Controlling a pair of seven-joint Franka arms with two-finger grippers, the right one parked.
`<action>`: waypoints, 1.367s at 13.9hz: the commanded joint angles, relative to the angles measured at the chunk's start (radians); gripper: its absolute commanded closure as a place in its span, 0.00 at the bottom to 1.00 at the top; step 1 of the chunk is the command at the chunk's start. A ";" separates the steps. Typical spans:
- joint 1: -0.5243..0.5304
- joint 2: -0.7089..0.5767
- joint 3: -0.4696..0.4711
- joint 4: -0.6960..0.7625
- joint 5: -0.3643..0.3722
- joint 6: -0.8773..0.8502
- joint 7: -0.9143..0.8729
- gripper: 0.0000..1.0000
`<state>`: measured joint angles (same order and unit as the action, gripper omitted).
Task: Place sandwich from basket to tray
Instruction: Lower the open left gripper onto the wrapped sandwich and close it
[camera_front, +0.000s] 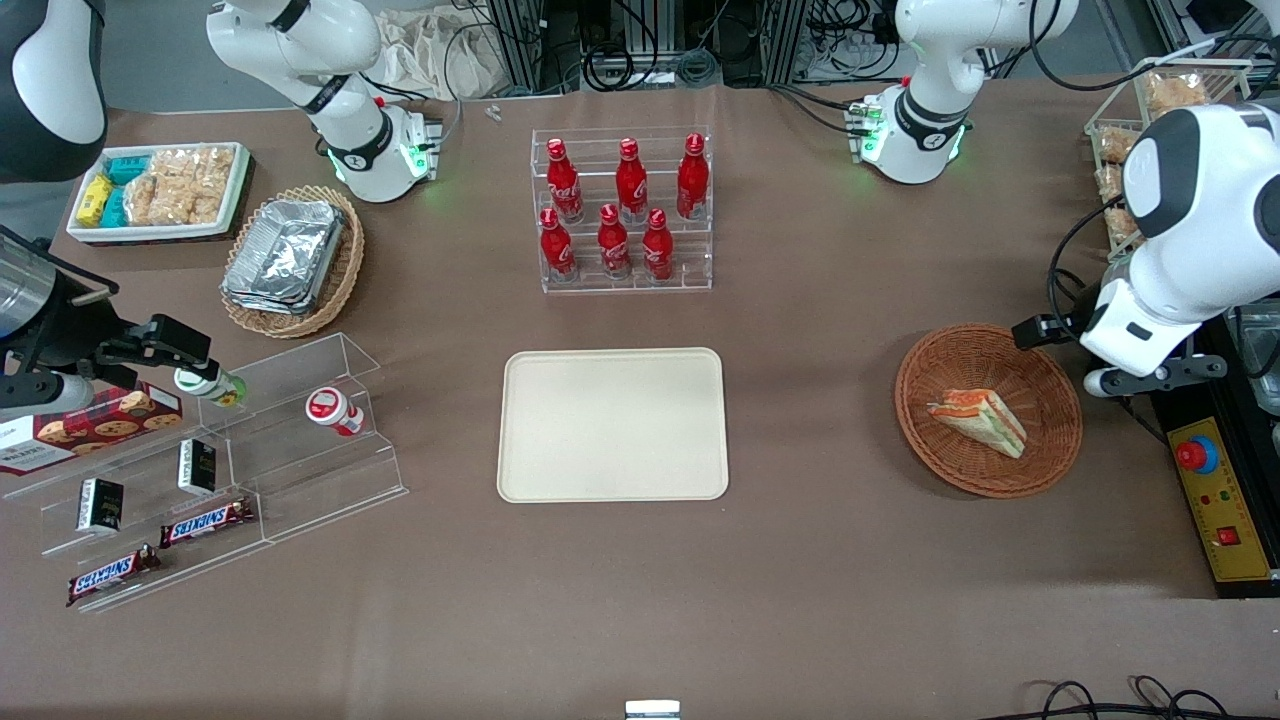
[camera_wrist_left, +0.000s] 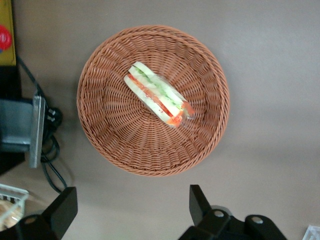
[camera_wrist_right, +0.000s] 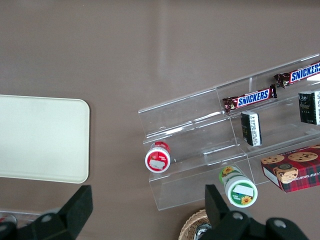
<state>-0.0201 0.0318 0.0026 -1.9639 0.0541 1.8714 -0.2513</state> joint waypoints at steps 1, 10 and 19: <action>-0.014 0.008 0.022 -0.064 0.000 0.095 -0.158 0.01; -0.015 0.164 0.022 -0.151 0.001 0.397 -0.531 0.01; -0.014 0.257 0.022 -0.199 0.000 0.566 -0.641 0.03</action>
<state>-0.0211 0.2926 0.0149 -2.1351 0.0541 2.3963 -0.8611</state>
